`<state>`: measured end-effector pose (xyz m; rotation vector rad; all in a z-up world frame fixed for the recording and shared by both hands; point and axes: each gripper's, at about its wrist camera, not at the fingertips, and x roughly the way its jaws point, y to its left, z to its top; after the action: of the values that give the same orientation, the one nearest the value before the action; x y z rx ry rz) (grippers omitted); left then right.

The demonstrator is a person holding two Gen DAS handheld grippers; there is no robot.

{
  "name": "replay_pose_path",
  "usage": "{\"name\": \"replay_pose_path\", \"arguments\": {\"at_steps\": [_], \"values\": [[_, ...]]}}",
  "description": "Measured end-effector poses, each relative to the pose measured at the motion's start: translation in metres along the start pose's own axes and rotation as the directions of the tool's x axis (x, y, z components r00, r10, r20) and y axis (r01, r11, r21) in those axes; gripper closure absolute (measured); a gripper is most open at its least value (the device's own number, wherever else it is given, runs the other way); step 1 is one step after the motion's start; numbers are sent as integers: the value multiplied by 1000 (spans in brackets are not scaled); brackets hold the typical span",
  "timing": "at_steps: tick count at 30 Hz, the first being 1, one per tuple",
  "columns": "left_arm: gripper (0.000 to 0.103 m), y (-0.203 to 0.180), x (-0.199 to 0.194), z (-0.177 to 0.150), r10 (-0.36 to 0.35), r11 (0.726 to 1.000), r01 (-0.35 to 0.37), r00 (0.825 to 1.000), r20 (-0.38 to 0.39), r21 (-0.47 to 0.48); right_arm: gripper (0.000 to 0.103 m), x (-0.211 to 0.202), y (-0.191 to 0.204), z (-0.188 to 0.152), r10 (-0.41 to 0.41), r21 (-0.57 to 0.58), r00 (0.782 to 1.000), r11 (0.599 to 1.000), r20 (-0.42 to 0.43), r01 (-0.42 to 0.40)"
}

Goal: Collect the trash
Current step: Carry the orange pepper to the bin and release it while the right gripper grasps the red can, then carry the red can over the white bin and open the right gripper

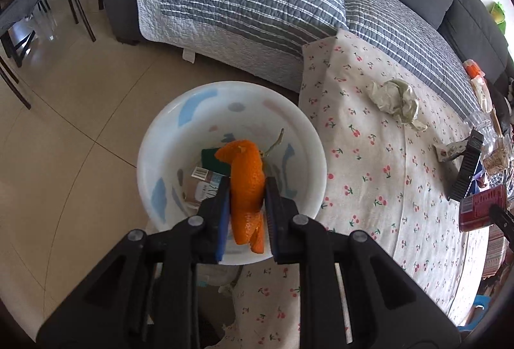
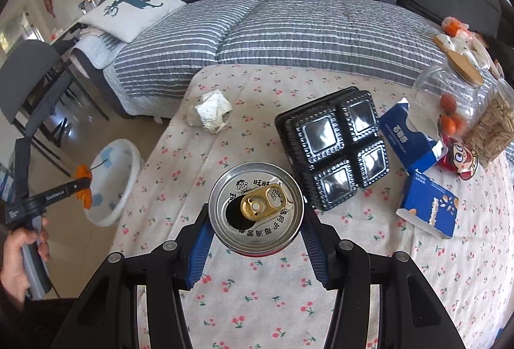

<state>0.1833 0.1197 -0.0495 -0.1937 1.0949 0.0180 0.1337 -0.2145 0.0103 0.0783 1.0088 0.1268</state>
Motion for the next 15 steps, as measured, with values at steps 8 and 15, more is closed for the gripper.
{"name": "replay_pose_path", "arguments": {"at_steps": [8,15], "values": [[20,15,-11,-2,64,997,-64,998,0,-36,49,12,33,0,19,-38,1000,999,-21,-19],[5,23,-20,-9,130,990,-130,991,-2,48,49,17,80,12,71,-79,997,994,-17,-72]]}}
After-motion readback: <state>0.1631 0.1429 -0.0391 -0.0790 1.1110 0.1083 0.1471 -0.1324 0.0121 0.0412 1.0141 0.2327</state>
